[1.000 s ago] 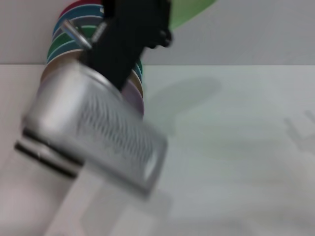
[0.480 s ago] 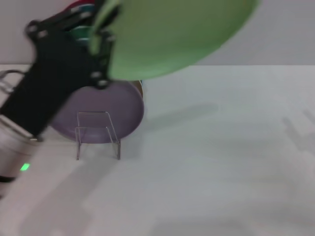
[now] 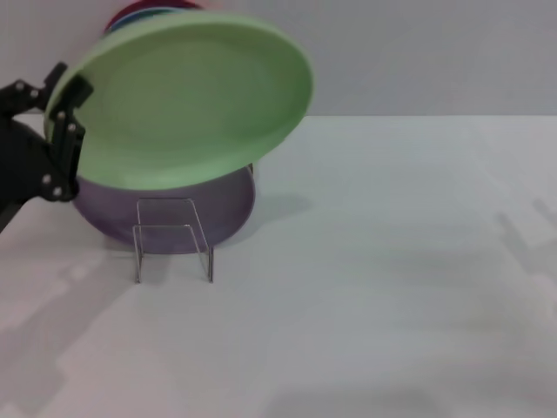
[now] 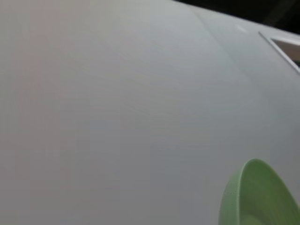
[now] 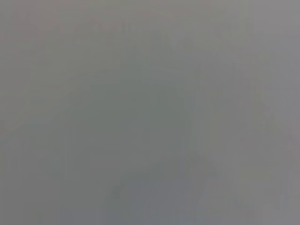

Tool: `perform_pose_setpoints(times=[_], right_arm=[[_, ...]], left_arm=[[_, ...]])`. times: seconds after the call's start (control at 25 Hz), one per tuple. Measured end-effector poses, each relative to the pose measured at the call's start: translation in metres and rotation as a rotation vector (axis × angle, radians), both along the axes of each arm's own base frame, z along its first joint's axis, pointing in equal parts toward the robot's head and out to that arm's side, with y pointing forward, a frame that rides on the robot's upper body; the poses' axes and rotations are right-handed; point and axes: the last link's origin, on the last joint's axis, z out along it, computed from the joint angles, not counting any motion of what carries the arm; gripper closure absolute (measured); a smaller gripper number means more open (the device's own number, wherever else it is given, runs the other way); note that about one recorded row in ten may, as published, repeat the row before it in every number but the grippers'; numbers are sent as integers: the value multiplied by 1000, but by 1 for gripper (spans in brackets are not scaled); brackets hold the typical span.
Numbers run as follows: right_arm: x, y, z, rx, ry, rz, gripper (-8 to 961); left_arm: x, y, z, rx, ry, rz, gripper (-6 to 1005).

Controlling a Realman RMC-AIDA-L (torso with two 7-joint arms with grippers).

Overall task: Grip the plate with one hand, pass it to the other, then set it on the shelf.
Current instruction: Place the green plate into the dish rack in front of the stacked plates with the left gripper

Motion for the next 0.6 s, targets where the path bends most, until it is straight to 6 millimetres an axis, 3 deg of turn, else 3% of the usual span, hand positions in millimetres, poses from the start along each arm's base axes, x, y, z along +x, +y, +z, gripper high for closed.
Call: perform_pose_setpoints(times=[0.2,0.6], right_arm=[[0,-1,-2,-10,-4,4,249],[-4,-1,-7,-27,-3,23,249]], left_arm=[[-15,3,2,29,85,27,914],[-20,5,4,58,185,-3,914]])
